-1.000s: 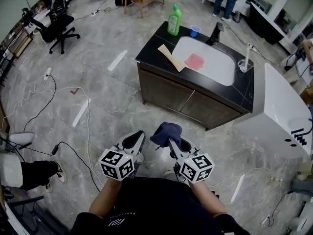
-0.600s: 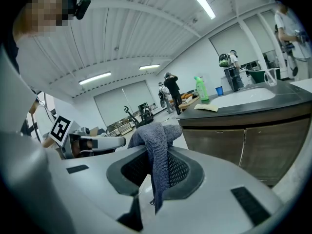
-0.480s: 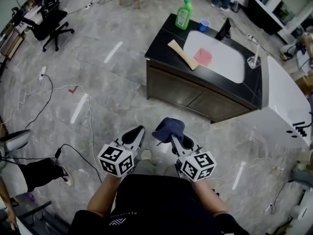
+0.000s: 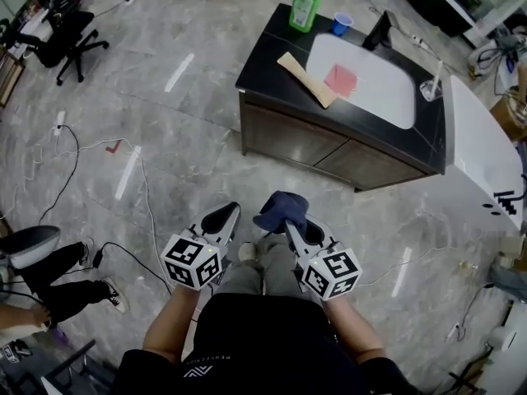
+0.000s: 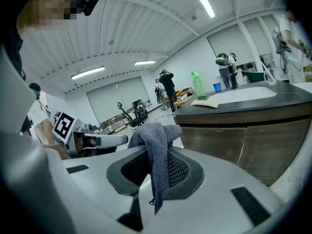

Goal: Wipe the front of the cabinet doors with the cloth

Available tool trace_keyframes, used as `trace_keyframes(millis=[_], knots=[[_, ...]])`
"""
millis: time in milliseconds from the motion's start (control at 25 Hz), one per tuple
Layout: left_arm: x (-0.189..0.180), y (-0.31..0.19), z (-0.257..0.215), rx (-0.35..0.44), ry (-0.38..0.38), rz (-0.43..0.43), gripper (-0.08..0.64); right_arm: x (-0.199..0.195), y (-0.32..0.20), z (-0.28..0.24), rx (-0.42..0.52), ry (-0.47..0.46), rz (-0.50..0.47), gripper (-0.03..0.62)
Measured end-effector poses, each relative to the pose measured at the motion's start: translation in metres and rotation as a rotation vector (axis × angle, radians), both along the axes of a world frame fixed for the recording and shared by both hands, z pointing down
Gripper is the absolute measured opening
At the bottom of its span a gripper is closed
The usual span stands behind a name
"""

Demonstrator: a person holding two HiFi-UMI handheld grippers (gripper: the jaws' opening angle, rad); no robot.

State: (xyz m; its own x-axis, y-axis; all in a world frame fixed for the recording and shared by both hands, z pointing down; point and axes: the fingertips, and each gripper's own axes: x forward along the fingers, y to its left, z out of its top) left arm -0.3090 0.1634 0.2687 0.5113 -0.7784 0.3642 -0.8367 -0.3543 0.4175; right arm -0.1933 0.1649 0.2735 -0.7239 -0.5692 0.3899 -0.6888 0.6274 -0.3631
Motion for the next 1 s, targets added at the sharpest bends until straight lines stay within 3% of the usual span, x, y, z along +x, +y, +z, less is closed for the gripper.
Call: trace_keyframes(millis=[400,1000], knots=[[0.009,-0.064,0.005,0.052,-0.011,-0.044,0.021,-0.011,-0.069,0.023,-0.036,-0.017,-0.096,0.071],[-0.015,-0.141,0.043,0.011,-0.075,-0.159,0.021,-0.049,-0.163,0.068,-0.066,0.020,-0.289,0.071]])
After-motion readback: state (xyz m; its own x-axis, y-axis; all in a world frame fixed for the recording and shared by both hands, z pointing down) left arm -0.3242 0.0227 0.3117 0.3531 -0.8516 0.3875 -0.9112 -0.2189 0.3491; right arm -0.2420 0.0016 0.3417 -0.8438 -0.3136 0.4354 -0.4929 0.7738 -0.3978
